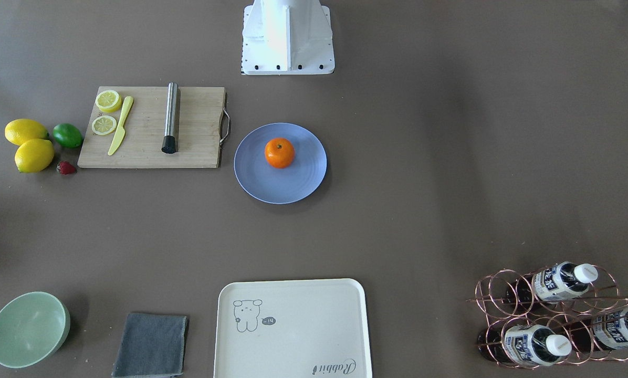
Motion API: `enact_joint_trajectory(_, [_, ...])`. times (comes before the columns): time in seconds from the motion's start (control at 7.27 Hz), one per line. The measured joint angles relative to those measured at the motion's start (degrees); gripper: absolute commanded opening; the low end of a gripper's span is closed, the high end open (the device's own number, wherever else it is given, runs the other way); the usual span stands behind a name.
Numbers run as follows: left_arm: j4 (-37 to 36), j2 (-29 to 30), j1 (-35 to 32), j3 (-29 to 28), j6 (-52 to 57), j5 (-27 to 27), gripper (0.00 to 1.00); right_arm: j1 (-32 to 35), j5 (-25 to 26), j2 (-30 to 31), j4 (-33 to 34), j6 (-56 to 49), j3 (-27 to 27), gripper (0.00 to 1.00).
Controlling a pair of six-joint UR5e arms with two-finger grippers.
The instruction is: Pick orange to plate
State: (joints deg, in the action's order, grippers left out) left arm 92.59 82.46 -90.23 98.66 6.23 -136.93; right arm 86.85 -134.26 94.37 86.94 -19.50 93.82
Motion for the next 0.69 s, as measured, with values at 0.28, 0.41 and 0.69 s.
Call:
enact_joint_trajectory(0.28, [0.2,-0.1,-0.2,0.6,0.0,1.3,0.97,0.1,0.1,-0.2,0.0,0.1,-0.3,1.00])
enact_joint_trajectory(0.41, [0.2,-0.1,-0.3,0.8,0.0,1.7,0.97,0.1,0.1,-0.2,-0.1,0.2,-0.5,1.00])
enact_joint_trajectory(0.69, [0.2,-0.1,-0.4,0.8,0.0,1.9,0.97,0.0,0.1,-0.2,-0.1,0.3,-0.5,1.00])
